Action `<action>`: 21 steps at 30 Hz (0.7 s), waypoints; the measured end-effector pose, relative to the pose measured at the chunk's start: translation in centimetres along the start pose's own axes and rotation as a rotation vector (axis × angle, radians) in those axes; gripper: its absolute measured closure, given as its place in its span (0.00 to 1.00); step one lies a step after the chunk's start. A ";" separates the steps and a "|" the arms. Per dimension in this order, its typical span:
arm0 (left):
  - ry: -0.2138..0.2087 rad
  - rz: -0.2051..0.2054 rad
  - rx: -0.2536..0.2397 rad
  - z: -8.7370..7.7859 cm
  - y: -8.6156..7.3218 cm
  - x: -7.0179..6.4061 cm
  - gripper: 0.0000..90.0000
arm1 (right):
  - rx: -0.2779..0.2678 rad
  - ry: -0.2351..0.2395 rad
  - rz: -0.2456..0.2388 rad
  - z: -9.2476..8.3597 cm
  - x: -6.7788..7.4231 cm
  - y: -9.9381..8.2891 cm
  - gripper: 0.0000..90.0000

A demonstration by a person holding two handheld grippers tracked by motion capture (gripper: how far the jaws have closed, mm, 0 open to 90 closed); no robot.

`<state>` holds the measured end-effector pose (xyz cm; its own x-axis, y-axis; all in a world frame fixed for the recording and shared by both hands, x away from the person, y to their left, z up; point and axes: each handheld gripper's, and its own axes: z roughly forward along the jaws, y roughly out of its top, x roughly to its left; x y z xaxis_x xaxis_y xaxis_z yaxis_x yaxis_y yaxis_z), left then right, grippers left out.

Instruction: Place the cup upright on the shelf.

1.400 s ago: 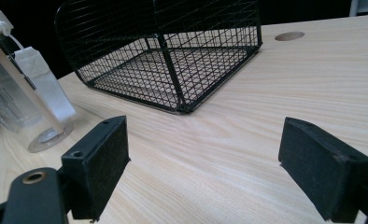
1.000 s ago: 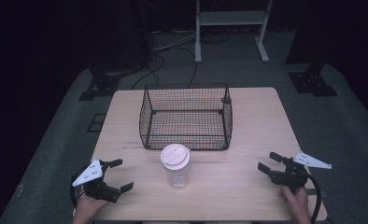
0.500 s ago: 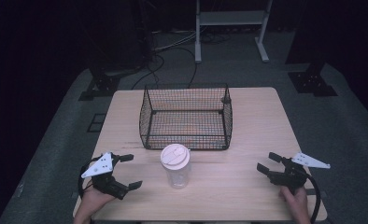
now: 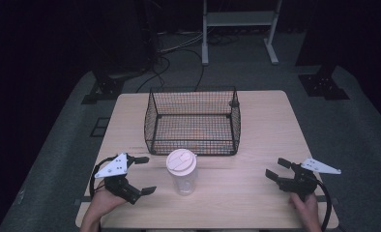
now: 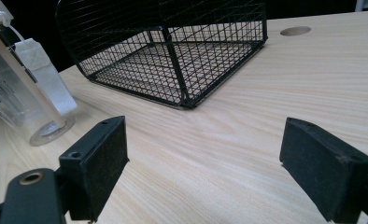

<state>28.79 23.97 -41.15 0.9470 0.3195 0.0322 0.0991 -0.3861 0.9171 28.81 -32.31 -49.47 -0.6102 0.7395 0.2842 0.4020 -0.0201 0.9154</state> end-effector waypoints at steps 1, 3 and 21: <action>-0.011 0.004 0.004 0.5 0.2 0.0 0.02 | 0.000 0.000 0.000 0.0 0.0 0.0 0.16; -0.025 0.008 0.008 1.0 0.5 0.1 0.01 | 0.002 0.001 -0.001 0.0 0.0 0.0 0.16; -0.109 0.016 0.044 5.0 2.3 0.5 0.02 | 0.008 0.002 -0.005 0.1 0.1 0.0 0.16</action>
<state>31.05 18.93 -41.05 0.9759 0.2182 0.0012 0.0946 -0.4284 0.8986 28.83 -32.22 -49.46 -0.6139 0.7380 0.2803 0.4046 -0.0107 0.9144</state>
